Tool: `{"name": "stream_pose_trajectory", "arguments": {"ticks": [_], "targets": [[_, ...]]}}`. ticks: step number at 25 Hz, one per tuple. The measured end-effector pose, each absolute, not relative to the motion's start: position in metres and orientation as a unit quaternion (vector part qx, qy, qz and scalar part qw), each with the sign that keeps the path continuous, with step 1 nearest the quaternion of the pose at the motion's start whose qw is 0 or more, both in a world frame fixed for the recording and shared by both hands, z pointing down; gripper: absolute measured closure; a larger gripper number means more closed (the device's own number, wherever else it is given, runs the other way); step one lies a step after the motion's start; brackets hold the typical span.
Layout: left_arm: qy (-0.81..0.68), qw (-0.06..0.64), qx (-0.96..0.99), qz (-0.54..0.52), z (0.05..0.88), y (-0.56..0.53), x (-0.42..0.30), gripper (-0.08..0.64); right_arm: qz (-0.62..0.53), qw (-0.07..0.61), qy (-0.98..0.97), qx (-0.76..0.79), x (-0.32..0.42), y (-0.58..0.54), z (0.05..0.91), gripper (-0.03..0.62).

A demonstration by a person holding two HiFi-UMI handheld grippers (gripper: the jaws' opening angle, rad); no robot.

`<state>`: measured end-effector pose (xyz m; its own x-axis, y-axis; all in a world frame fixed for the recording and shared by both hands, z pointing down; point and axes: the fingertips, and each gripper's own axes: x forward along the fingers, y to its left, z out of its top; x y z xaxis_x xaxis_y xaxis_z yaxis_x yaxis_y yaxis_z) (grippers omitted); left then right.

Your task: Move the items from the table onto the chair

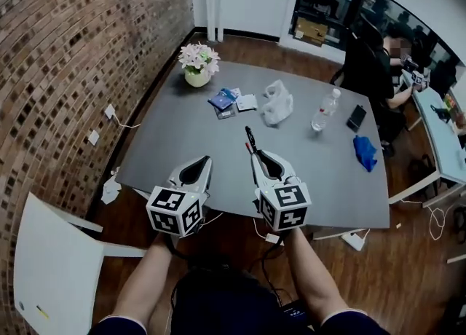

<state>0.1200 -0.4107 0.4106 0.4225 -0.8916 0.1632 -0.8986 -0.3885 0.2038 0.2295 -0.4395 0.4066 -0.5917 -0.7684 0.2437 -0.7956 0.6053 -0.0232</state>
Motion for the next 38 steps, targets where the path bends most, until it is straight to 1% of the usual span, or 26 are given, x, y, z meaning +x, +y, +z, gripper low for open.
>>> {"name": "stream_pose_trajectory", "arguments": {"ticks": [5, 11, 24, 34, 38], "targets": [[-0.496, 0.138, 0.857, 0.027, 0.422, -0.435, 0.165, 0.548, 0.093, 0.123, -0.861, 0.484, 0.279, -0.452, 0.431, 0.551], [-0.482, 0.143, 0.864, 0.035, 0.433, -0.452, 0.18, 0.548, 0.123, 0.158, -0.843, 0.499, 0.298, -0.472, 0.467, 0.551], [-0.472, 0.183, 0.86, 0.069, 0.486, -0.457, 0.176, 0.548, 0.212, 0.302, -0.809, 0.459, 0.308, -0.52, 0.618, 0.549], [-0.472, 0.202, 0.854, 0.079, 0.502, -0.457, 0.17, 0.548, 0.227, 0.353, -0.802, 0.425, 0.309, -0.532, 0.658, 0.549], [-0.477, 0.203, 0.852, 0.077, 0.503, -0.461, 0.166, 0.548, 0.229, 0.351, -0.807, 0.417, 0.306, -0.533, 0.658, 0.548]]}}
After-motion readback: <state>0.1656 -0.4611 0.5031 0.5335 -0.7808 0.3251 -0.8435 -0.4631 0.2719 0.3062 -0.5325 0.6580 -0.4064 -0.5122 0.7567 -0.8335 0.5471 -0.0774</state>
